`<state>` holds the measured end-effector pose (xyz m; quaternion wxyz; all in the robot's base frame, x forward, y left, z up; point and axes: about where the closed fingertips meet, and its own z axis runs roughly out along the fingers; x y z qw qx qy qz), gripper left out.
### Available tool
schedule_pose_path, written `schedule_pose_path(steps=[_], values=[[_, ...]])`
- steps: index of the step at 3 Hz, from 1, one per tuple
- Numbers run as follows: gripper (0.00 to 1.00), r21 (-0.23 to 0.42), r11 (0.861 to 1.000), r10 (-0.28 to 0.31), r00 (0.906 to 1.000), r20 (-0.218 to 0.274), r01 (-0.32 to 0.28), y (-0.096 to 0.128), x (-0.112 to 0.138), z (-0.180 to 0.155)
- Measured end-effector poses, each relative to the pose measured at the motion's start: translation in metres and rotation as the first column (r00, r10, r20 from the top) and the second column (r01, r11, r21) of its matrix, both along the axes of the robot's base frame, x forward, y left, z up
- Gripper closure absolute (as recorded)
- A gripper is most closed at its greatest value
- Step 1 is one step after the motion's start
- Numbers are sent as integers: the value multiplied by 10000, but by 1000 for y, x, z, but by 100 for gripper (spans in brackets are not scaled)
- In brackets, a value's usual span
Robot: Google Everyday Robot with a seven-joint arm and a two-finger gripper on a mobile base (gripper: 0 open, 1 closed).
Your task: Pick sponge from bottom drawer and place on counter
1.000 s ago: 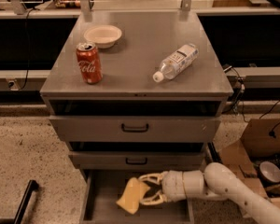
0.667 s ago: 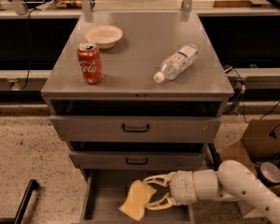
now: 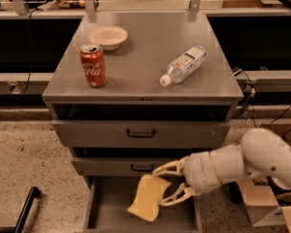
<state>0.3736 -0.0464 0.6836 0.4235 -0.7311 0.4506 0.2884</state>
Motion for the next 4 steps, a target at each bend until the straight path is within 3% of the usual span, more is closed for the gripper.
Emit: schedule_pose_path(steps=[1,2,3,4], values=[[100,-841,9964,-202,9975,-673,146,-26,21,65],[100,-1042,9885,-1264,9776,-1681,1099,-86,44,103],[100,-611,9561,-2931,9378,-1862,2867,-153,69,126],[100,-511,9452,-3265,9304,-1665,3226,-166,77,137]])
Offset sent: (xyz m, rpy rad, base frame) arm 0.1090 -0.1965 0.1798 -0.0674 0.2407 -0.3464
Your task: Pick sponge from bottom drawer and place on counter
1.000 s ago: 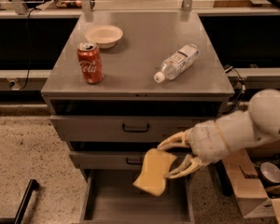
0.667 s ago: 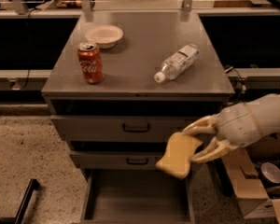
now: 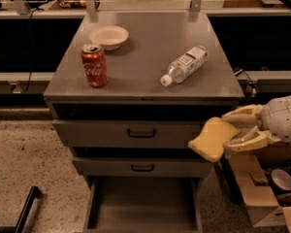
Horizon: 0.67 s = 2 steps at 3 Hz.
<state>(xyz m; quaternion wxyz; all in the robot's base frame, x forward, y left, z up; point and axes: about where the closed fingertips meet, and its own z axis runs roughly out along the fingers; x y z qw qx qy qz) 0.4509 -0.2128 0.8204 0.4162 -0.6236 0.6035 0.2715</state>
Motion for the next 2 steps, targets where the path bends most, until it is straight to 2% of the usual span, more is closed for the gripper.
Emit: schedule_pose_path(steps=[1,2], values=[[100,0,10000,0,10000,0,0,0,0,0],[100,87,9999,-136,9999,65,135,12,9,15]])
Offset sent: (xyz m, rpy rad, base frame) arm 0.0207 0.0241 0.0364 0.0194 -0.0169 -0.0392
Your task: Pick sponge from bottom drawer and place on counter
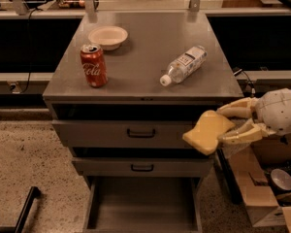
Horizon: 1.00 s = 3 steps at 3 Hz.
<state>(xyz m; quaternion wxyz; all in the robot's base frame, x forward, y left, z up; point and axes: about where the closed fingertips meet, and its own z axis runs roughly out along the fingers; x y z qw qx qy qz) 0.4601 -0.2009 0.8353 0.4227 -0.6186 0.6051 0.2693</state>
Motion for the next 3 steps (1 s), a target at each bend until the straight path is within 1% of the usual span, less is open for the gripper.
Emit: schedule_pose_path(steps=[1,2,3], values=[[100,-212,9957,-907,9956,-251,902,13,31,26],[100,-384,9853,-1689,9835,-642,1667,9,57,37],[100,-220,9689,-2474,9621,-1151,2465,-4,87,40]])
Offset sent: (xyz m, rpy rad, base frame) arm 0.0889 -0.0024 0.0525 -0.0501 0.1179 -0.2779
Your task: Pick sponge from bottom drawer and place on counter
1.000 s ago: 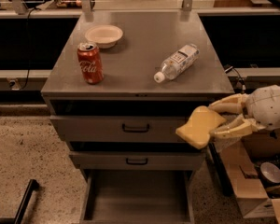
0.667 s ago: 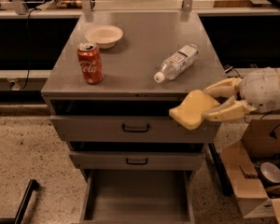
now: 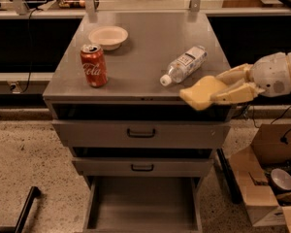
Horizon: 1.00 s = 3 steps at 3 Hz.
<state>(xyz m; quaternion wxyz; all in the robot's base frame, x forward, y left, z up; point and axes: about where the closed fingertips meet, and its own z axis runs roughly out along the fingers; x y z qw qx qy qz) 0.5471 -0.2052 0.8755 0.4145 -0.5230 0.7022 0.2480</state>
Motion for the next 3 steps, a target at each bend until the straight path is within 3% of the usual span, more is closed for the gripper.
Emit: schedule_pose_path(steps=[2,3], values=[[100,208,9896,-1420,9894,-310,1427,-23,62,-4],[84,156,9808,-1938,9805,-330,1944,-34,78,-9]])
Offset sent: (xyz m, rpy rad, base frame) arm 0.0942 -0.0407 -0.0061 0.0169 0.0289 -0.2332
